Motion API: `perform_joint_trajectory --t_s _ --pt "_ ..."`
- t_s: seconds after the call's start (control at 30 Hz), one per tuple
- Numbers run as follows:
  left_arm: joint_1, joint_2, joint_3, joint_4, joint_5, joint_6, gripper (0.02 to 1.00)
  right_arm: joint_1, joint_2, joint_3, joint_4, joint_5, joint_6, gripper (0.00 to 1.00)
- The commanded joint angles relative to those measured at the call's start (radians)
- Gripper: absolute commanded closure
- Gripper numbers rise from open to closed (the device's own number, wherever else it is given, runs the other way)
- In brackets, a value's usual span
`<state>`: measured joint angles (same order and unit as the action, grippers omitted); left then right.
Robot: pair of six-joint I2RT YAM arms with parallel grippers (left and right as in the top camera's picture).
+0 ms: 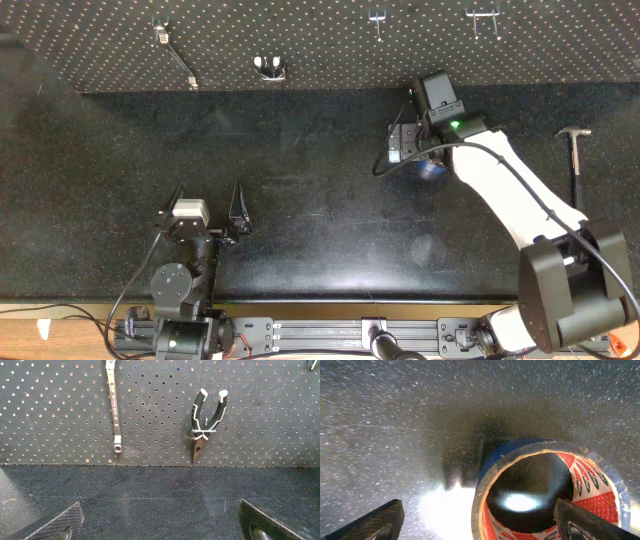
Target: Place Tools Onto Pegboard
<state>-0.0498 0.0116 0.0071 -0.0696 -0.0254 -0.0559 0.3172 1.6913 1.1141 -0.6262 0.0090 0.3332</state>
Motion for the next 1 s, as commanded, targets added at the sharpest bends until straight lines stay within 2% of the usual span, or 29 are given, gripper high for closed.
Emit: perform_joint_trajectory --t_s 0.03,0.13,0.2,0.23,0.3,0.33,0.37,0.43,0.47,0.57,0.73,1.0 --pt "-0.003 -0.008 -0.002 -0.006 -0.015 0.012 0.023 0.008 0.039 0.021 -0.002 -0.002 -0.013 0.02" --pt "-0.003 -0.008 -0.002 -0.006 -0.015 0.012 0.023 0.008 0.044 0.021 -0.002 -0.001 -0.014 0.003" --pt "-0.003 -0.008 -0.002 -0.006 -0.015 0.012 0.023 0.008 0.053 0.021 -0.001 -0.001 -0.014 0.196" --pt "-0.003 -0.008 -0.002 -0.006 -0.015 0.012 0.023 0.008 0.055 0.021 -0.002 -0.001 -0.014 0.251" --pt "-0.003 -0.008 -0.002 -0.006 -0.015 0.012 0.023 0.008 0.066 0.021 -0.002 -0.001 -0.014 0.461" --pt "-0.003 -0.008 -0.002 -0.006 -0.015 0.012 0.023 0.008 0.074 0.021 -0.002 -0.001 -0.014 0.612" --pt "-0.003 -0.008 -0.002 -0.006 -0.015 0.012 0.023 0.008 0.08 0.021 -0.002 -0.001 -0.014 0.663" --pt "-0.003 -0.008 -0.002 -0.006 -0.015 0.012 0.023 0.008 0.1 0.021 -0.002 -0.002 -0.014 0.884" --pt "-0.003 -0.008 -0.002 -0.006 -0.015 0.012 0.023 0.008 0.105 0.021 -0.003 -0.002 -0.014 0.923" --pt "-0.003 -0.008 -0.002 -0.006 -0.015 0.012 0.02 0.008 0.083 0.021 -0.002 -0.001 -0.013 0.925" --pt "-0.003 -0.008 -0.002 -0.006 -0.015 0.012 0.023 0.043 -0.142 0.021 0.102 0.008 -0.014 0.925" --pt "-0.003 -0.008 -0.002 -0.006 -0.015 0.012 0.023 0.212 -0.408 0.021 0.271 0.159 -0.013 0.925"
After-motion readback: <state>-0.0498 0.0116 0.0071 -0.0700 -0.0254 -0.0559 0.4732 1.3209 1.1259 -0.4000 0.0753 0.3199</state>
